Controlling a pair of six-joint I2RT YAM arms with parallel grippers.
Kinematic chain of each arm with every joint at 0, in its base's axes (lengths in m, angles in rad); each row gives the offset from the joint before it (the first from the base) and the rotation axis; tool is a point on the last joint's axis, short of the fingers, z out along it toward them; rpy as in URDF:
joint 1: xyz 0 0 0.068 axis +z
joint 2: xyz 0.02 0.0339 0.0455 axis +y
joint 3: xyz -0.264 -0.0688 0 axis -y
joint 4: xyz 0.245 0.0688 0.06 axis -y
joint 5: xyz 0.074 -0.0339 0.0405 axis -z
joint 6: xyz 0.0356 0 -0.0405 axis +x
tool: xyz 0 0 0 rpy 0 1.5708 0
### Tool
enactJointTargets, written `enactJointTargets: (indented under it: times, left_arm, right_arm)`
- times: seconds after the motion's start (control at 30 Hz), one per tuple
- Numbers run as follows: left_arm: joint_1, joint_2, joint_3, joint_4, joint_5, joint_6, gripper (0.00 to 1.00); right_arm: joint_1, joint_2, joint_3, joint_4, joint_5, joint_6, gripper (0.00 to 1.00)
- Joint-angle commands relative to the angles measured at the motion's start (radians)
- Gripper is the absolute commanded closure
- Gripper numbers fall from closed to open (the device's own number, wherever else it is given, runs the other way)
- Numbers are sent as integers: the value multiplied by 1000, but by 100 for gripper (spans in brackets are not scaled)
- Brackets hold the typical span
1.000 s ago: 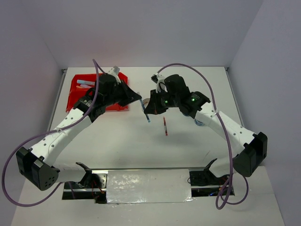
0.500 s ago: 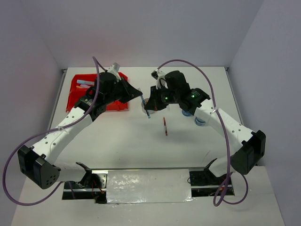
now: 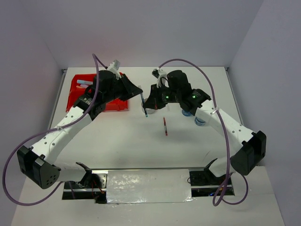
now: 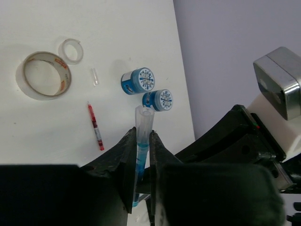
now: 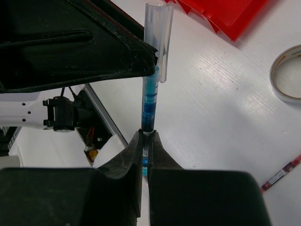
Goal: Sort the stationery into containers
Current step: Close the pen cap on the pen.
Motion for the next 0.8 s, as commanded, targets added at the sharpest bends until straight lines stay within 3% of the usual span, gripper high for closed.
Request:
enactJointTargets:
  times: [0.0, 0.23, 0.33, 0.5, 0.6, 0.73, 0.77]
  left_arm:
    - [-33, 13, 33, -12, 138, 3, 73]
    - [-34, 12, 18, 0, 149, 6, 66]
    - [-34, 7, 20, -7, 141, 14, 71]
    - [-33, 13, 38, -21, 135, 26, 98]
    - [-33, 9, 47, 0, 152, 40, 100]
    - [-31, -22, 44, 103, 255, 113, 100]
    - [-33, -30, 43, 126, 274, 125, 100]
  right_arm:
    - [6, -52, 7, 227, -19, 6, 100]
    - [4, -38, 47, 196, -2, 4, 100]
    - [4, -38, 50, 193, -3, 4, 100]
    - [6, -34, 52, 192, -12, 3, 100]
    - [6, -41, 26, 218, -45, -2, 99]
    - [-19, -58, -17, 285, -184, 4, 60]
    - [-19, -60, -21, 285, -189, 3, 58]
